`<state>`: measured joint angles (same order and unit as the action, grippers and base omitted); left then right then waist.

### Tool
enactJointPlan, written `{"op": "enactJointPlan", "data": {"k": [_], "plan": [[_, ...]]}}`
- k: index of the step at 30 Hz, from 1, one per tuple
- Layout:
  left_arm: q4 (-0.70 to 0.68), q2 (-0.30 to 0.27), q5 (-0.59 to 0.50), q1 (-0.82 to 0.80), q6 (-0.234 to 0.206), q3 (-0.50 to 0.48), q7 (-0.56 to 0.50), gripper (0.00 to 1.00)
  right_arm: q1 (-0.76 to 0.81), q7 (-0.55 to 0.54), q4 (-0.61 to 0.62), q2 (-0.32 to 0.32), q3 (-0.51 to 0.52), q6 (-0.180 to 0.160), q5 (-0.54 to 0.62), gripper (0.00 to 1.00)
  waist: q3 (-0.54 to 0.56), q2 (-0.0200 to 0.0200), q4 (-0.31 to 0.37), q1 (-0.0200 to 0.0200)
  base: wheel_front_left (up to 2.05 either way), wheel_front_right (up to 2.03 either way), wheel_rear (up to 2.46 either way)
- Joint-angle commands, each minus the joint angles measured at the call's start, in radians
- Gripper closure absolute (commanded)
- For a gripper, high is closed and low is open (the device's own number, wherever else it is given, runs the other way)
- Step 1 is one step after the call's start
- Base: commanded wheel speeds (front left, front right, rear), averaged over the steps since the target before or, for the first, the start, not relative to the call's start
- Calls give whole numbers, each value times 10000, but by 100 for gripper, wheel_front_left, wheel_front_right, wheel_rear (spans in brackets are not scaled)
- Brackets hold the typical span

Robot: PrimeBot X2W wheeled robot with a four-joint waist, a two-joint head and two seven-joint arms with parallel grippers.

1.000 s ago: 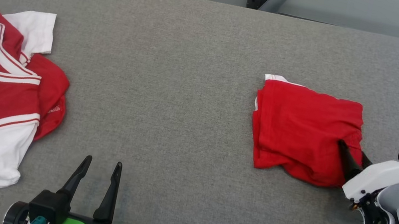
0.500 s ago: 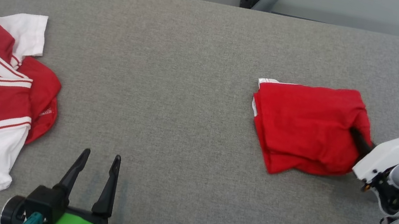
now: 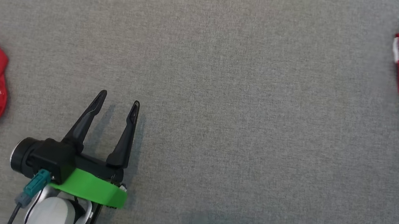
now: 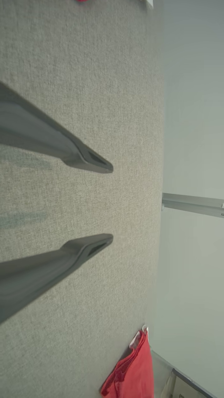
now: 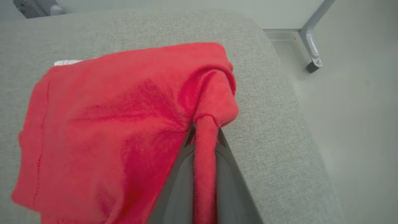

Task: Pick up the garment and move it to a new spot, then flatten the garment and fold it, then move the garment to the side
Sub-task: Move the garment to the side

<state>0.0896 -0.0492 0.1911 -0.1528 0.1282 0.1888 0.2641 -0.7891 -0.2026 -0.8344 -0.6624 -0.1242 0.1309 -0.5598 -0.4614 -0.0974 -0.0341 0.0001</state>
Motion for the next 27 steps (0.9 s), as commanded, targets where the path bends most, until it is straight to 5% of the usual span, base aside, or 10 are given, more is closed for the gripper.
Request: {"op": "enactJointPlan", "data": {"k": [1, 6, 7, 8, 9, 15, 19, 27], "plan": [[55, -89, -88, -91, 33, -71, 3, 0, -205, -68, -288, -210, 157, -5, 298, 100, -851, 0, 43, -1, 0, 0, 0], [95, -137, -47, -15, 38, -183, 3, 0, -538, 155, -990, -841, 559, -5, 1498, 100, -895, 0, -274, -1, 0, 0, 0], [89, -137, -28, 1, 39, -205, 3, 0, -595, 360, -1079, -859, 647, -5, 1753, 74, -884, 0, -322, -1, 0, 0, 0], [84, -133, -11, 19, 38, -231, 3, 0, -614, 550, -1168, -850, 711, -5, 2001, 29, -864, 0, -363, -1, 0, 0, 0], [76, -127, 12, 42, 38, -255, 3, 0, -620, 757, -1283, -859, 811, -5, 2263, 0, -831, 0, -391, -1, 0, 0, 0], [56, -70, 119, 333, 40, -422, 3, 0, -760, 2120, -1677, -907, 1551, -5, 3998, 0, -352, 0, -433, -1, 0, 0, 0], [105, -39, 260, 725, 40, -552, 3, 0, -656, 3143, -1312, -374, 2262, -5, 4712, 0, 380, 0, -361, -1, 0, 0, 0], [384, -25, 466, 1673, -115, -823, 3, 0, 1433, 4492, 1190, 1053, 2440, -8, 4524, 0, 2225, 0, -493, -1, 0, 0, 0]]}}
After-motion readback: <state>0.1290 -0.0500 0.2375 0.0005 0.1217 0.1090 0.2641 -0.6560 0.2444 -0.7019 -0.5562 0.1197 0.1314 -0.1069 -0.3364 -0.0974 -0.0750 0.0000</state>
